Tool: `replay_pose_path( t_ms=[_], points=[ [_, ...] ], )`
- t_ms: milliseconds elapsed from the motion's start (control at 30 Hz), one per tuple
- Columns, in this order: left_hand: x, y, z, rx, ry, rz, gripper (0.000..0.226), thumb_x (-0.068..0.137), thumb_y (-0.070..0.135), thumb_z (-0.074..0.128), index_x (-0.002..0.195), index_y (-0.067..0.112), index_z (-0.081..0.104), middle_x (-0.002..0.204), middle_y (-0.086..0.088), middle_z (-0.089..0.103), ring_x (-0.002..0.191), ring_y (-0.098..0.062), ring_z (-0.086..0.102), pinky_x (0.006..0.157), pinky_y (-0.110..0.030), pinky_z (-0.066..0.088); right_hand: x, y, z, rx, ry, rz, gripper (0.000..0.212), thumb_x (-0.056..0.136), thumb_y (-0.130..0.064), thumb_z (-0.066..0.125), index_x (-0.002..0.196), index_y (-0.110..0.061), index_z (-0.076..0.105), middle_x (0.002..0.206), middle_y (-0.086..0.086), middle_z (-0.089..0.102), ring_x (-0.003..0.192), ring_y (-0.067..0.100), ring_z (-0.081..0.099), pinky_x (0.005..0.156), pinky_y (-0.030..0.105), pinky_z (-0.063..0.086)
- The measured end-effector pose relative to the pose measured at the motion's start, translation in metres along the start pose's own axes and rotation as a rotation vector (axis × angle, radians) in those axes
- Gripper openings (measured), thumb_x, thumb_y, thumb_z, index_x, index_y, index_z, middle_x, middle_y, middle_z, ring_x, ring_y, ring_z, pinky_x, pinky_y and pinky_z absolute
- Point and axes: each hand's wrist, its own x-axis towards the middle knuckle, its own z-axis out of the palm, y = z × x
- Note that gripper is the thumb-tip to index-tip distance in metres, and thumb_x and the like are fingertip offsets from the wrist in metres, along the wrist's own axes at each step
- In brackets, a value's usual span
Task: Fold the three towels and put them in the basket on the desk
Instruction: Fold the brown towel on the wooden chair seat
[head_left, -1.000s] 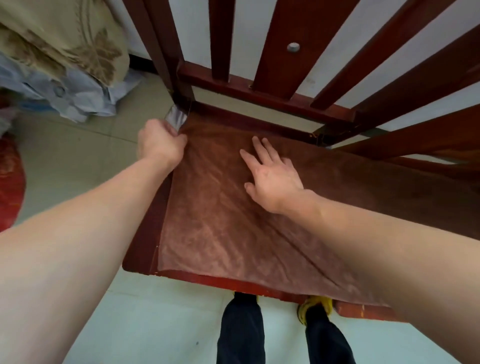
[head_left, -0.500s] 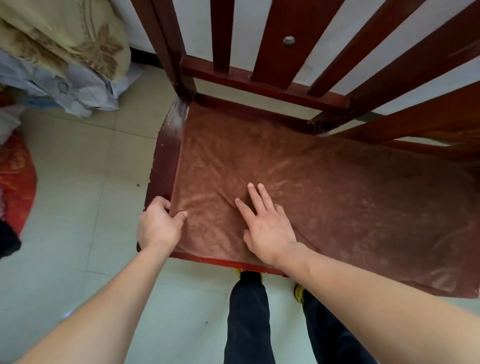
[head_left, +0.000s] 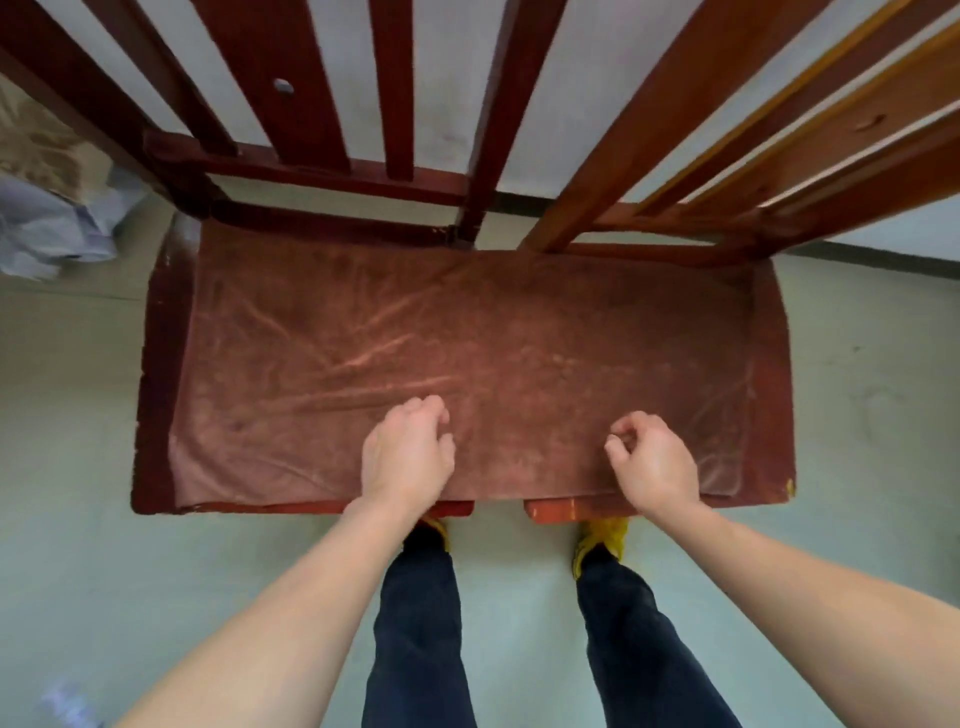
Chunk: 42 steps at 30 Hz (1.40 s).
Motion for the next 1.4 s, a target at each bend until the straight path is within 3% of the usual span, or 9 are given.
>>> replay_pose_path(
  t_ms=[200,300,433,500,733,1067,1167,1267,1400],
  points=[
    [-0.034,0.113,0.095,0.029,-0.119,0.115,0.015,0.093,0.024,0.053,0.106,0.021,0.061,0.103,0.003,0.062,0.096,-0.018,0.055,0.079,-0.032,0.046,0.035,0.142,-0.036,0.118,0.146,0.362,0.023,0.086,-0.021,0.062,0.109,-0.015,0.063,0.116,0.015,0.062,0.107,0.037,0.059,0.090,0.041,0.047],
    [-0.046,0.146,0.137,0.084,-0.181,0.116,0.021,0.094,0.026,0.053,0.112,0.021,0.061,0.109,0.001,0.058,0.101,-0.020,0.053,0.084,-0.036,0.049,0.048,0.189,-0.039,0.252,0.044,0.481,0.033,0.085,-0.027,0.069,0.114,-0.013,0.060,0.116,0.013,0.065,0.107,0.035,0.061,0.092,0.039,0.047],
    [-0.049,0.170,0.176,0.206,-0.249,0.045,0.036,0.092,0.030,0.054,0.127,0.020,0.052,0.122,-0.005,0.047,0.113,-0.026,0.045,0.093,-0.038,0.043,0.058,0.217,-0.023,0.476,-0.155,0.533,0.040,0.060,-0.053,0.079,0.075,-0.020,0.060,0.087,0.005,0.071,0.084,0.030,0.067,0.078,0.046,0.054],
    [-0.049,0.176,0.186,0.254,-0.234,0.005,0.038,0.092,0.031,0.054,0.128,0.020,0.051,0.125,-0.007,0.044,0.115,-0.027,0.042,0.094,-0.038,0.041,0.060,0.218,-0.015,0.523,-0.206,0.495,0.043,0.060,-0.047,0.082,0.057,-0.018,0.050,0.064,0.001,0.064,0.065,0.026,0.061,0.063,0.039,0.048],
    [-0.053,0.190,0.185,0.331,-0.202,-0.060,0.033,0.093,0.029,0.050,0.124,0.019,0.052,0.122,-0.008,0.047,0.111,-0.027,0.044,0.091,-0.038,0.040,0.056,0.222,-0.025,0.805,-0.187,0.472,0.032,0.079,-0.016,0.073,0.067,-0.016,0.044,0.064,0.007,0.062,0.052,0.018,0.064,0.045,0.025,0.041],
    [-0.059,0.204,0.204,0.218,-0.134,-0.106,0.017,0.092,0.023,0.047,0.100,0.016,0.060,0.102,-0.005,0.065,0.095,-0.028,0.059,0.070,-0.034,0.042,0.073,0.249,-0.053,0.482,-0.403,0.349,0.026,0.089,-0.015,0.070,0.083,-0.015,0.045,0.059,0.006,0.061,0.037,0.012,0.055,0.032,0.014,0.029],
    [-0.063,0.198,0.209,0.130,-0.183,-0.230,0.017,0.090,0.023,0.047,0.091,0.016,0.062,0.093,-0.007,0.069,0.086,-0.031,0.062,0.066,-0.031,0.041,0.076,0.241,-0.063,0.464,-0.460,0.350,0.033,0.086,-0.017,0.074,0.073,-0.018,0.043,0.061,0.005,0.064,0.040,0.011,0.058,0.040,0.016,0.029],
    [-0.076,0.196,0.211,0.102,-0.261,-0.267,0.017,0.088,0.026,0.047,0.087,0.017,0.060,0.095,-0.007,0.069,0.087,-0.032,0.062,0.068,-0.033,0.043,0.070,0.241,-0.075,0.082,-0.559,0.283,0.034,0.078,-0.015,0.079,0.071,-0.017,0.046,0.066,0.007,0.060,0.056,0.022,0.055,0.047,0.024,0.031],
    [-0.081,0.202,0.208,0.065,-0.311,-0.286,0.017,0.090,0.028,0.048,0.095,0.018,0.061,0.102,-0.005,0.068,0.095,-0.029,0.062,0.074,-0.032,0.045,0.086,0.223,-0.101,-0.077,-0.356,0.166,0.014,0.080,-0.024,0.074,0.080,-0.013,0.066,0.082,0.008,0.069,0.080,0.027,0.064,0.070,0.031,0.049]
  ],
)
